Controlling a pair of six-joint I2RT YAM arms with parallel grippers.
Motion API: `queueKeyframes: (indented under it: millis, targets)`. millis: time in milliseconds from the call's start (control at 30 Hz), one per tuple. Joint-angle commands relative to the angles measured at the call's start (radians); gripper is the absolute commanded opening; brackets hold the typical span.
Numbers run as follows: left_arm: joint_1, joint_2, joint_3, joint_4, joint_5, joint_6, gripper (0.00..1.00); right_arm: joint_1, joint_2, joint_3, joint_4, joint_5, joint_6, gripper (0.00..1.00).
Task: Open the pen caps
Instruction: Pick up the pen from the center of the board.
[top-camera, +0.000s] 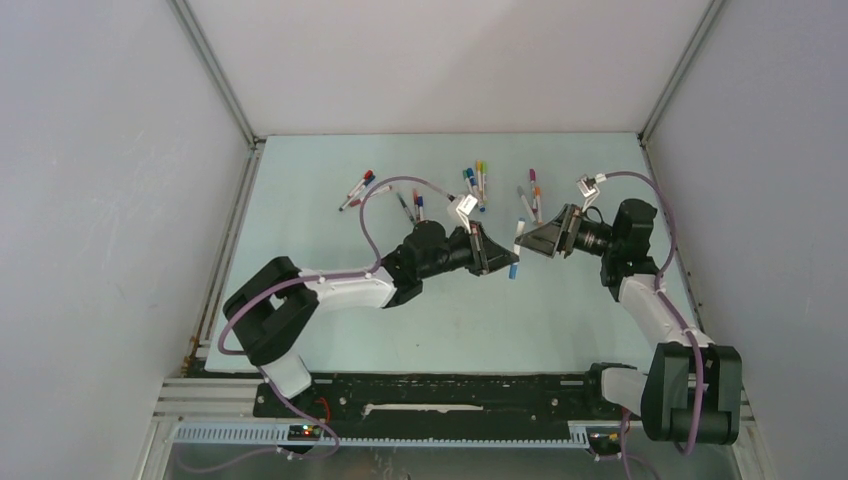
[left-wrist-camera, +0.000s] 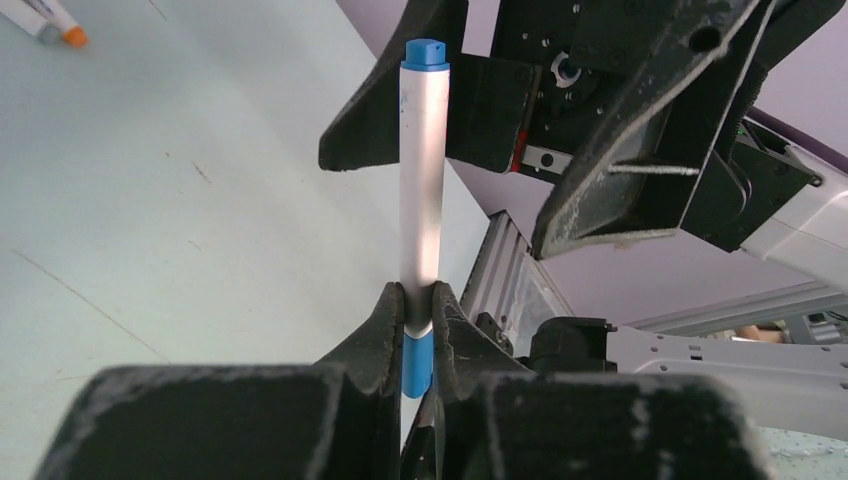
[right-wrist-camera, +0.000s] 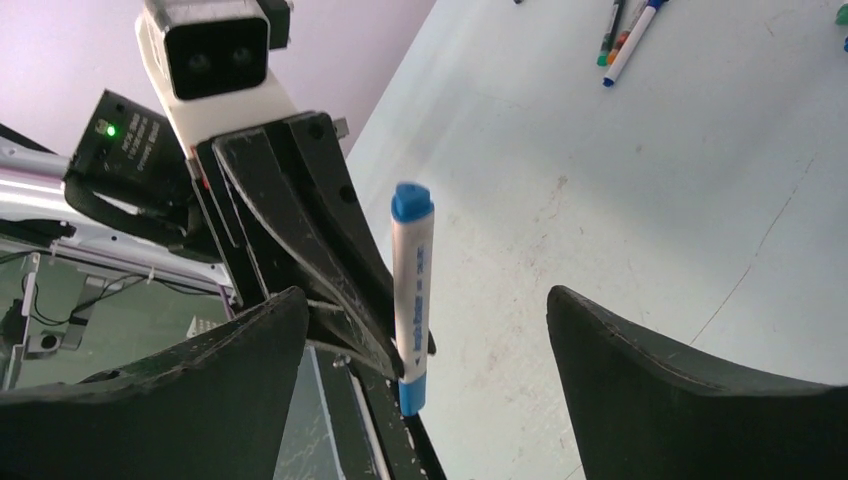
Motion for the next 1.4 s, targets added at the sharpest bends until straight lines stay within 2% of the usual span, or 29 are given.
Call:
queueKeyframes:
  millis: [0, 100, 200, 300, 333, 433, 467, 500, 600, 633, 700, 800, 967, 1200, 1367]
  targets:
    - [-0.021, 0.025, 0.067, 0.073, -0.016, -0.027, 0.00, 0.004, 0.012, -0.001, 0.100, 0.021, 0.065, 0.88]
    - [-0.032, 0.036, 0.083, 0.066, -0.015, -0.023, 0.00, 0.010, 0.021, -0.001, 0.122, 0.018, 0.091, 0.77]
    - [-0.039, 0.043, 0.094, 0.056, -0.022, -0.021, 0.00, 0.030, 0.033, -0.001, 0.135, 0.006, 0.101, 0.57]
    - [-0.040, 0.041, 0.094, 0.053, -0.031, -0.023, 0.00, 0.050, 0.036, -0.001, 0.136, 0.002, 0.098, 0.44]
    - [-0.040, 0.039, 0.092, 0.051, -0.036, -0.022, 0.00, 0.052, 0.035, -0.001, 0.136, 0.001, 0.095, 0.37]
    - [-0.040, 0.028, 0.082, 0.050, -0.037, -0.017, 0.02, 0.052, 0.033, -0.001, 0.146, -0.004, 0.090, 0.08]
    - [-0.040, 0.023, 0.074, 0.060, -0.036, -0.017, 0.08, 0.052, 0.028, -0.001, 0.147, -0.004, 0.089, 0.02]
    - [-0.040, 0.019, 0.063, 0.070, -0.034, -0.018, 0.19, 0.047, 0.022, -0.001, 0.148, -0.003, 0.091, 0.00]
    - [-0.038, -0.001, 0.008, 0.124, -0.020, -0.030, 0.61, 0.020, 0.004, -0.001, 0.145, -0.001, 0.105, 0.00]
    - [-0.038, -0.001, -0.007, 0.146, -0.011, -0.037, 0.71, 0.011, 0.002, -0.001, 0.145, -0.001, 0.112, 0.00]
    - [-0.037, 0.010, -0.022, 0.186, 0.016, -0.060, 0.79, 0.000, 0.001, -0.001, 0.142, -0.001, 0.120, 0.00]
    - [-0.038, 0.043, -0.019, 0.232, 0.058, -0.112, 0.80, 0.000, 0.003, -0.001, 0.146, -0.007, 0.128, 0.00]
    - [-0.038, 0.071, 0.003, 0.200, 0.077, -0.122, 0.80, -0.007, 0.006, -0.001, 0.142, -0.006, 0.135, 0.00]
    - [-0.040, 0.108, 0.039, 0.147, 0.087, -0.115, 0.65, -0.009, 0.010, -0.001, 0.143, -0.005, 0.143, 0.00]
    - [-0.041, 0.116, 0.049, 0.153, 0.083, -0.117, 0.59, -0.007, 0.016, -0.001, 0.139, -0.003, 0.144, 0.00]
